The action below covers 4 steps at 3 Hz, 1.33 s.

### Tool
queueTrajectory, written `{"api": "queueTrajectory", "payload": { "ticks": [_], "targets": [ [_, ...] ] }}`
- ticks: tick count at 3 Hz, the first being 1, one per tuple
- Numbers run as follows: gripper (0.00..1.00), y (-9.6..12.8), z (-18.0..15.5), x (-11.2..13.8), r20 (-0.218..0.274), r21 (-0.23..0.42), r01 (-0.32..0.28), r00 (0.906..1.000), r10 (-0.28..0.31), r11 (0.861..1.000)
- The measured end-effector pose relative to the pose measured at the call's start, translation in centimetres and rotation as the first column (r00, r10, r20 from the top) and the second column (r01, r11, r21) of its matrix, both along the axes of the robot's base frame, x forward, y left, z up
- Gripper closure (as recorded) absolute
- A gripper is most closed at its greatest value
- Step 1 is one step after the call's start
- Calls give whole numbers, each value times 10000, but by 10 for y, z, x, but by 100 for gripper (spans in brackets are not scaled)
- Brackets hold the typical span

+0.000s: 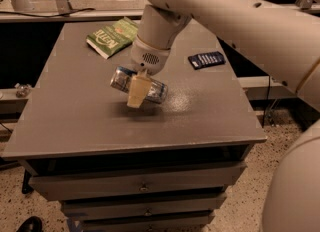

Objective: Knock redbull can over

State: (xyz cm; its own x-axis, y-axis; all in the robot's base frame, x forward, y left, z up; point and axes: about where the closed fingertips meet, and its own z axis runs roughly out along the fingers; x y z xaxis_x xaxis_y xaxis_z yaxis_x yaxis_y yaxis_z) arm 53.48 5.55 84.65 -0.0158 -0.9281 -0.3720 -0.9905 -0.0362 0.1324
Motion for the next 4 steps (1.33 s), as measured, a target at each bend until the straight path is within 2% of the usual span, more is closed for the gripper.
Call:
{"api": "queueTrajectory", "payload": {
  "ticks": [1,2,3,4],
  "targets": [
    [83,5,8,1,932,-315,453,9948,-422,9985],
    [59,10,10,0,1648,-409,857,9833,-779,9955],
    [36,13,3,-2,1982,-334,1211,9737,-1122,9921],
    [12,14,-6,-5,2032,-289,1439,9698,-1351,9892]
  ]
}}
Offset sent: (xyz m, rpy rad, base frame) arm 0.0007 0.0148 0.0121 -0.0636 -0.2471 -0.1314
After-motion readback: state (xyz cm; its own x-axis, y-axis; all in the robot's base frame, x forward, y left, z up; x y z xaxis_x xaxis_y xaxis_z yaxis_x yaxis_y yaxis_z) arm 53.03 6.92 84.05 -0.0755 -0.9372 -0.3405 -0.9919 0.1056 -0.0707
